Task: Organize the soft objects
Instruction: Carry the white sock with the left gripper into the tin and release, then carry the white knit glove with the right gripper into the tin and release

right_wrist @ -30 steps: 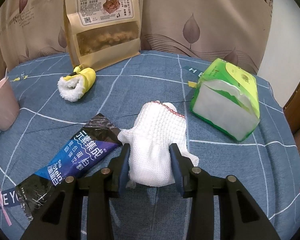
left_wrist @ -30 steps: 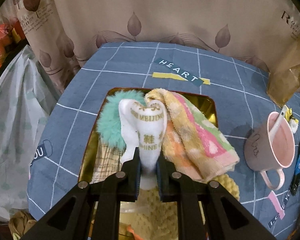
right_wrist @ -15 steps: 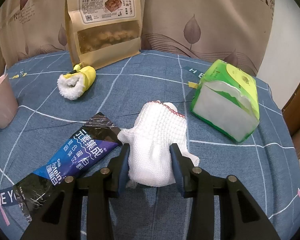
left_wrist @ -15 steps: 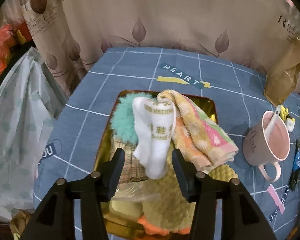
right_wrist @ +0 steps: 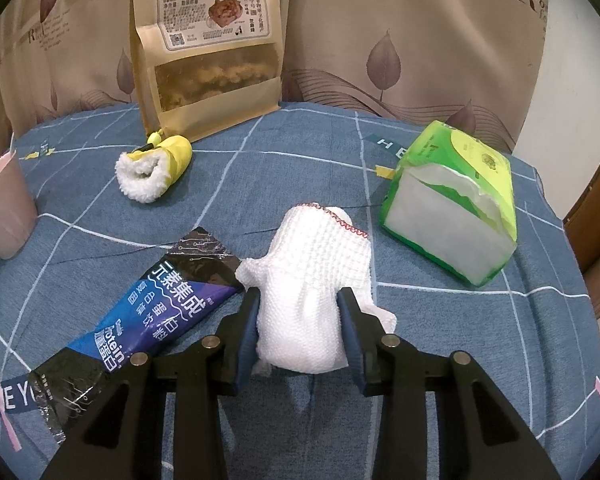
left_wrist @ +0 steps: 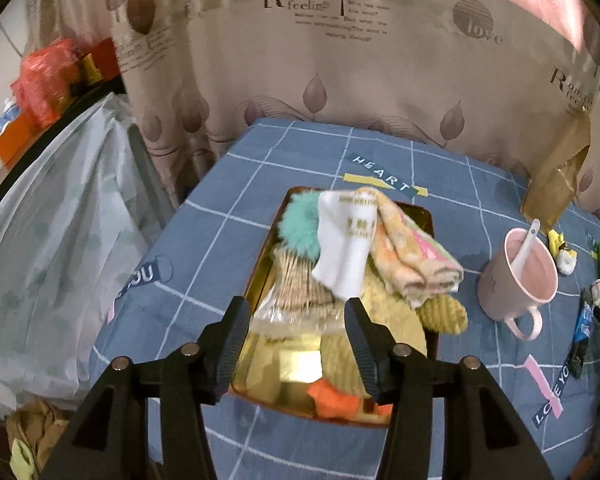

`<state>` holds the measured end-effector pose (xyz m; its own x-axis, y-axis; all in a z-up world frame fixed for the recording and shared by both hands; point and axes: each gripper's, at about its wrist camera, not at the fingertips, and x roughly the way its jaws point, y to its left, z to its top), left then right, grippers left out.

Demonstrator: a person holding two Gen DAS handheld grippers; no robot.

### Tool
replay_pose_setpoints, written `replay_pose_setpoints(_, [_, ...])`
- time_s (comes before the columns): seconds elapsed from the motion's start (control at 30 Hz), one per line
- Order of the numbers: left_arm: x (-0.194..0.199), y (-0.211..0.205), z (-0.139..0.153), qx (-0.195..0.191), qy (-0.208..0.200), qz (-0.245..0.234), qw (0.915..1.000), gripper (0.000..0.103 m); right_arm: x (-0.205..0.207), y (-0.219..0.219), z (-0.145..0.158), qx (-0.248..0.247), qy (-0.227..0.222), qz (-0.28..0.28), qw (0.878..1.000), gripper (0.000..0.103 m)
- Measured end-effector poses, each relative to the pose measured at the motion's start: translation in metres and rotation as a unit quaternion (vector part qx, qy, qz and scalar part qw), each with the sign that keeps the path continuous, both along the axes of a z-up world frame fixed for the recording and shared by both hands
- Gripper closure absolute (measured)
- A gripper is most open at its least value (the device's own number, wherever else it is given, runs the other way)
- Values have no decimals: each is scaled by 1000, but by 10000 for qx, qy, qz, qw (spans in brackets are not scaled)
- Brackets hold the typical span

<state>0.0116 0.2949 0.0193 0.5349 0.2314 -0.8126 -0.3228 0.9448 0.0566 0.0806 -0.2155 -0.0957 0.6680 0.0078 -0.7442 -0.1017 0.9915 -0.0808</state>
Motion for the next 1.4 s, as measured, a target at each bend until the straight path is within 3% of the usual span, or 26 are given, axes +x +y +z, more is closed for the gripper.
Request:
replay_pose_setpoints(0.3, [-24,-10,-7,-67,-204,62,9998,52,-6,2,19,153,-106,-74,9998,72])
replay_pose_setpoints(0.6, [-44,10,-12,51,-302,335,9990,52,-27,41,67,370,-446,355,9977,72])
replay_pose_setpoints(0.8, [-63,35,-9,24,-457,641,9969,52,-39,112,106,530,-687,1168,9894,72])
replay_pose_setpoints(1.07, [-73,55,-10,-60,-577,866,9946,52,-53,234,139,735,-720,2348,9666,72])
replay_pose_setpoints(1.4, [-82,70,-5,-218,-753,984,9921,52,-61,368,129,589,-421,3182,9452,72])
